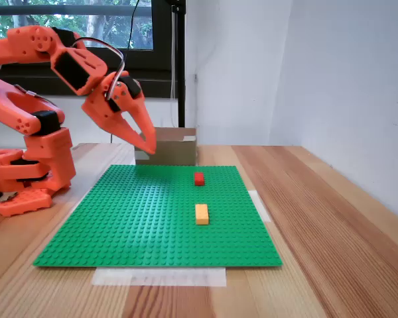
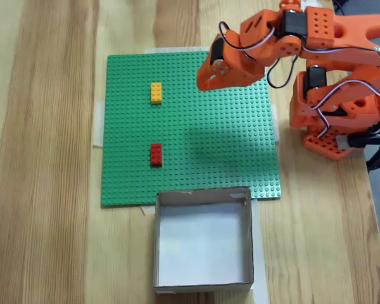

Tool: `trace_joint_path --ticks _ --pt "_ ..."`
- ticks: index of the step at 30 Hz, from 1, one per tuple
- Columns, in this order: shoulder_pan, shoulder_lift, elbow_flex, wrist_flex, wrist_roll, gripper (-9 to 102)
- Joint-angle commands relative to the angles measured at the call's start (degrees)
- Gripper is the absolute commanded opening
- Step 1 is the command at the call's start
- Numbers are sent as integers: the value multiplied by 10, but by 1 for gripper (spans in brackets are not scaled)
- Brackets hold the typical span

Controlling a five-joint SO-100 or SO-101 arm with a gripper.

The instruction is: Pick the yellow lego block and put it in the box.

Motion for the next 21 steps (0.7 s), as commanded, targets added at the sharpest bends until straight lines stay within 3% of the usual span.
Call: trace_joint_path --ticks 1,21 --pt "18 -52 -64 10 2 0" --pt "82 -401 -359 83 -45 0"
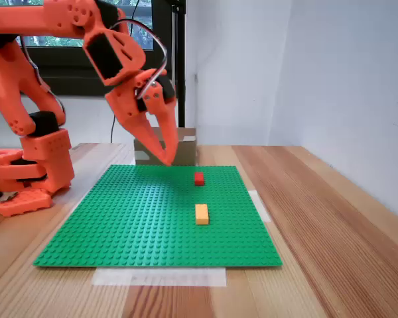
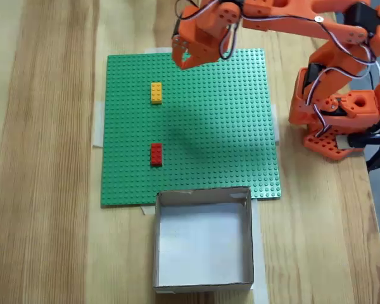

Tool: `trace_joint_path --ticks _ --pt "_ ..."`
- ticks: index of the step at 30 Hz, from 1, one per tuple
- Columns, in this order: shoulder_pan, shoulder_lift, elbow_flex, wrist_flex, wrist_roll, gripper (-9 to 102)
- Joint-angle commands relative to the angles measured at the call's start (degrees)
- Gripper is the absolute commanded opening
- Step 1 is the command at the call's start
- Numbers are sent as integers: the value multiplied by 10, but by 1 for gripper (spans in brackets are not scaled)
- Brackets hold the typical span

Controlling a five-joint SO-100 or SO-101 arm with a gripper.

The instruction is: Pick the yellow lego block and put it in the box.

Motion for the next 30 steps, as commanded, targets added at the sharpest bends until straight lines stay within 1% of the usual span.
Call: trace_joint_path --ticks 1,9,12,21,30 --pt "13 -49 -68 11 -10 0" --pt "21 -160 -159 21 -42 0" --pt "18 -188 -173 20 -56 5" --pt "-1 -261 -205 27 -97 9" --pt "-18 -342 -250 24 -98 15"
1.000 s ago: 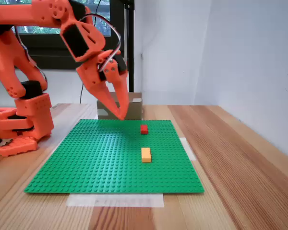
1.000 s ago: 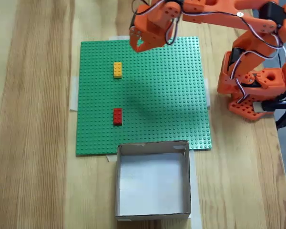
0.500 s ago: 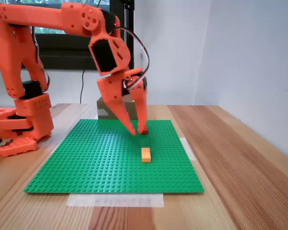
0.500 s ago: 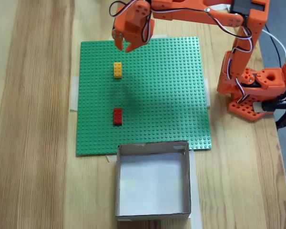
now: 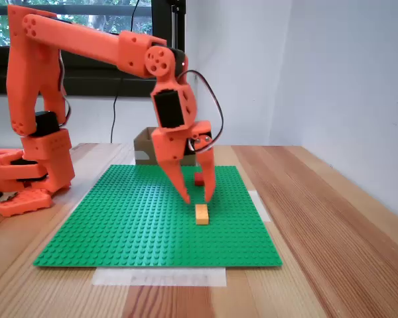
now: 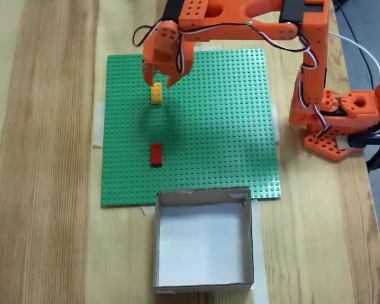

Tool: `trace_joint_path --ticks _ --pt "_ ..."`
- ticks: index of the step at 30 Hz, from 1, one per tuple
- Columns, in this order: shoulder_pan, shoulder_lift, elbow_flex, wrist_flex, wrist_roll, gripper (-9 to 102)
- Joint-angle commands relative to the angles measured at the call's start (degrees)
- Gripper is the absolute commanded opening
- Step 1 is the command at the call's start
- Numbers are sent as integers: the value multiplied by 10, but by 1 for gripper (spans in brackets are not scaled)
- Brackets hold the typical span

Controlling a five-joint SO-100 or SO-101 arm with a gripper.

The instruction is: Pick the yellow lego block and put it in the box.

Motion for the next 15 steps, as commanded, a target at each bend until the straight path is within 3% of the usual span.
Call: trace_joint_path --ticks 1,15 --pt "-4 -13 -40 0 0 15" --pt "-6 -68 -49 -6 -8 16"
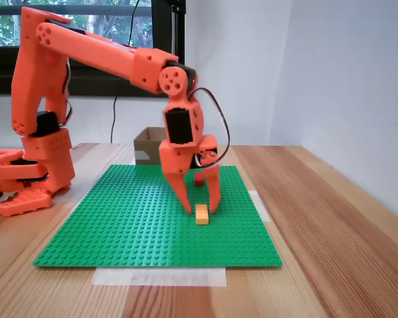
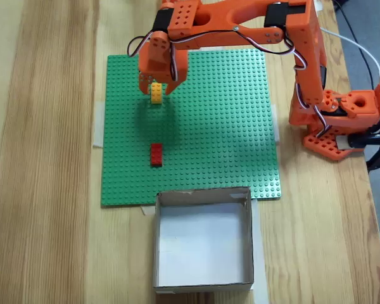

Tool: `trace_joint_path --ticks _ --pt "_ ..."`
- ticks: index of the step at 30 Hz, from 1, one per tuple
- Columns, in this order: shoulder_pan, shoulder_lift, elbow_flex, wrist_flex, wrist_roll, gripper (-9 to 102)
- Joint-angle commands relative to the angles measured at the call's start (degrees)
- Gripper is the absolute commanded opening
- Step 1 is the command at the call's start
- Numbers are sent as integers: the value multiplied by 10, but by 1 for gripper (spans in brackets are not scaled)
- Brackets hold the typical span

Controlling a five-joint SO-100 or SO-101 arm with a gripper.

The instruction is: Pick the yellow lego block and put it in the box.

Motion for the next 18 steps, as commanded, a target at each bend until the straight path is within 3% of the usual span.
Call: trace_joint_path --ticks 1,18 --pt "-1 -2 -18 -3 -2 16" --pt "-5 -11 -11 -26 5 11"
